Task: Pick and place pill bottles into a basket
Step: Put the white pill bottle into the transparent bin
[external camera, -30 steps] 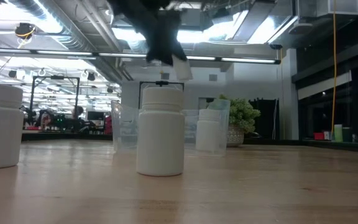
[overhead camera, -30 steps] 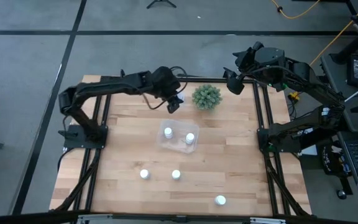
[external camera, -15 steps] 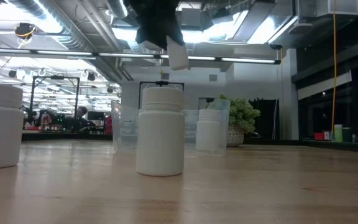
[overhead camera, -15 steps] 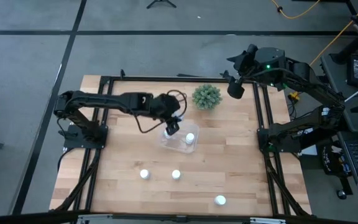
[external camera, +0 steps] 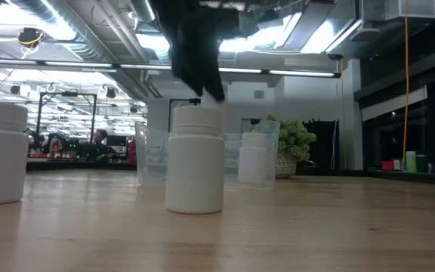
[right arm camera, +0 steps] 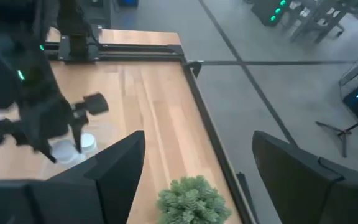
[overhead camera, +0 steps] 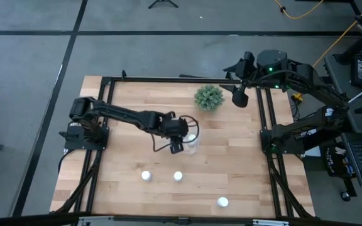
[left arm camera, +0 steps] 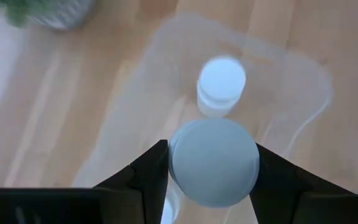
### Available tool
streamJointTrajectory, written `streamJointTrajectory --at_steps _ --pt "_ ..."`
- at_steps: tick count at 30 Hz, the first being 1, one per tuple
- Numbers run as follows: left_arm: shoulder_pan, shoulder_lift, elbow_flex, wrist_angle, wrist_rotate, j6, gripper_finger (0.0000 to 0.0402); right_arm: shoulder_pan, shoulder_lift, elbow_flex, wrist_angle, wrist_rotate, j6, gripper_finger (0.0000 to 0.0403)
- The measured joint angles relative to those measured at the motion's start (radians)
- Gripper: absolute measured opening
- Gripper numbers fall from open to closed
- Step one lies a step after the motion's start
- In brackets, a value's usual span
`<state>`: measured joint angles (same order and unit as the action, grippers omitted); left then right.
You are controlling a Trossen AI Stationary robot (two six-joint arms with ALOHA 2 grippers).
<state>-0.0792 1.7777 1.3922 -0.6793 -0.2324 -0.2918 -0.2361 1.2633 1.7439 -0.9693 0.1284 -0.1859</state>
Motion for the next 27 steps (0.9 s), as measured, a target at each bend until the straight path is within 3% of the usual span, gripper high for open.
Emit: streamJointTrajectory --at_steps 11,27 --pt "0.013 0.154 0.0 0.023 0.006 0.034 0.017 0.104 0.0 0.0 -0.038 -0.002 0.027 0.0298" --pt "0.103 0.146 0.0 0.138 0.051 0.015 0.017 0.116 0.0 0.0 -0.088 0.002 -0.03 0.0298"
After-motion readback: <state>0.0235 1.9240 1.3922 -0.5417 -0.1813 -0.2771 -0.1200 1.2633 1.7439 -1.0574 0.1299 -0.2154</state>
